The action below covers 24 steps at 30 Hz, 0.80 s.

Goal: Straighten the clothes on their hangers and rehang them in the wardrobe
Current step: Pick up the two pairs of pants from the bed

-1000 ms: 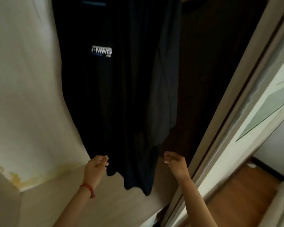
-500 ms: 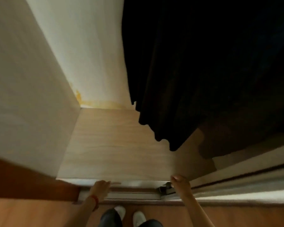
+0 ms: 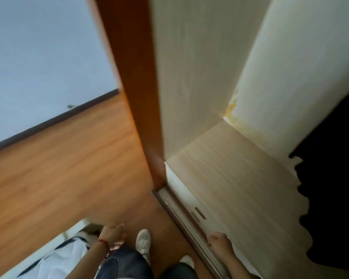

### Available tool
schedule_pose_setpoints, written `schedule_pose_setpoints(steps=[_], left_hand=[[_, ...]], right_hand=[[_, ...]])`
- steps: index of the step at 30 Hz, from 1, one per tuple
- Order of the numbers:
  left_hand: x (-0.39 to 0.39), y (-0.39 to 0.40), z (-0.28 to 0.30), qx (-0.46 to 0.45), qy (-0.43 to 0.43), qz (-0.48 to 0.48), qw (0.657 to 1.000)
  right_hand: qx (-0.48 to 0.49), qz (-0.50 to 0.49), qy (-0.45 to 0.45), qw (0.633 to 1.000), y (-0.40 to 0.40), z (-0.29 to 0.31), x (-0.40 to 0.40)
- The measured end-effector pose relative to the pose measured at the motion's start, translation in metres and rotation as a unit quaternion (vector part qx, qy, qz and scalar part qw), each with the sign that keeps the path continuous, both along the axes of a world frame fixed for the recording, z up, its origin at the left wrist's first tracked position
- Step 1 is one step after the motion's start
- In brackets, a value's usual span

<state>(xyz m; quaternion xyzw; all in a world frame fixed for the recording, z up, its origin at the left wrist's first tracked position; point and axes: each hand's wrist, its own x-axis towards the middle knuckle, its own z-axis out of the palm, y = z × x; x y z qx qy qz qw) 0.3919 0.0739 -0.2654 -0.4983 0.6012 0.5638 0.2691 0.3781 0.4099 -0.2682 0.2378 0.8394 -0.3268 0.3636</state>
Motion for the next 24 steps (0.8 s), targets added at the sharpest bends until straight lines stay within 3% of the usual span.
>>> schedule_pose_setpoints(steps=[6,15,24], left_hand=[[0.043,-0.071,-0.009,-0.007,-0.002,0.116,0.993],[0.038,-0.190,-0.010,0.017,-0.020,0.233,0.972],[-0.012,-0.265,-0.007,0.008,0.005,0.294,0.956]], right_hand=[[0.006,0.125,-0.018,0.992,-0.084,-0.011,-0.050],[-0.046,0.145,-0.023,0.988,-0.247,-0.001,-0.119],[-0.048,0.181,-0.037,0.982,-0.348,-0.008,-0.197]])
